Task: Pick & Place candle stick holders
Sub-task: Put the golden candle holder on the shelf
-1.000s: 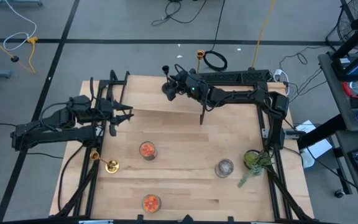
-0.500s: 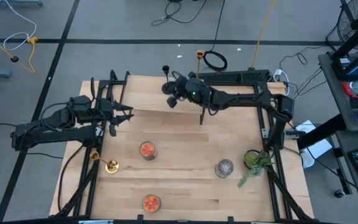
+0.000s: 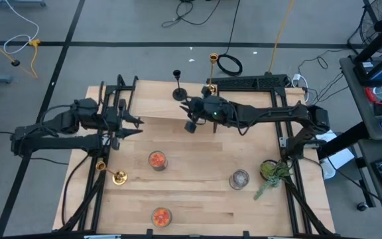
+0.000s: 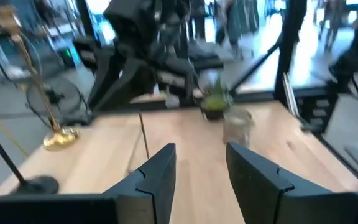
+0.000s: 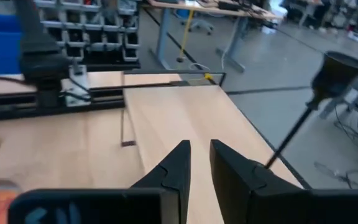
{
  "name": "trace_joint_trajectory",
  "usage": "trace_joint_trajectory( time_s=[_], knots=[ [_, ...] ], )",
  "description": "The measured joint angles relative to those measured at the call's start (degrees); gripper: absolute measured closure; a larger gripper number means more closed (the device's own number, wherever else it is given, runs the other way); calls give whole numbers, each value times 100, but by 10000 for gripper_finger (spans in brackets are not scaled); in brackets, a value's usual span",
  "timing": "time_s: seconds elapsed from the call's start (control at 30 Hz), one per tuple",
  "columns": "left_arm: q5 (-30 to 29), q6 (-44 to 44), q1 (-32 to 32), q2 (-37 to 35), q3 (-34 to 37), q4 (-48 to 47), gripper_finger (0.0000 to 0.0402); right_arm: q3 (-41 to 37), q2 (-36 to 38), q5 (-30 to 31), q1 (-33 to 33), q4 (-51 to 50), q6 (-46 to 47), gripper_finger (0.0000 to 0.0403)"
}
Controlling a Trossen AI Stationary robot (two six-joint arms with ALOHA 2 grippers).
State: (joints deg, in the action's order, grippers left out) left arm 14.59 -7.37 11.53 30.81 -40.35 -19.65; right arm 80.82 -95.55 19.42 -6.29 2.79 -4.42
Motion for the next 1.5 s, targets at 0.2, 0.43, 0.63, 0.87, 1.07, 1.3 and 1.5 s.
trace_joint_trajectory(
  time_s=[0.2,0.43,0.63,0.87,1.07,1.3,1.5],
  knots=[
    [-150,-211,-578,418,-1291,-1927,252,-433,184,-2,179,109,-143,348],
    [-112,883,-1082,793,-2302,-3765,252,-807,271,-26,277,378,-216,348],
    [-32,1268,-1454,894,-2490,-5004,252,-991,248,-55,304,745,-491,348],
    [-99,1609,-1769,923,-2469,-6022,252,-984,243,-48,302,718,-551,348],
    [-22,2124,-2026,920,-2359,-6258,252,-984,245,-48,302,708,-545,348],
    [571,2831,-2424,884,-1627,-6462,252,-984,247,-15,302,680,-680,348],
    [853,2535,-2755,846,-1012,-6291,252,-984,247,-15,302,686,-680,348]
  ],
)
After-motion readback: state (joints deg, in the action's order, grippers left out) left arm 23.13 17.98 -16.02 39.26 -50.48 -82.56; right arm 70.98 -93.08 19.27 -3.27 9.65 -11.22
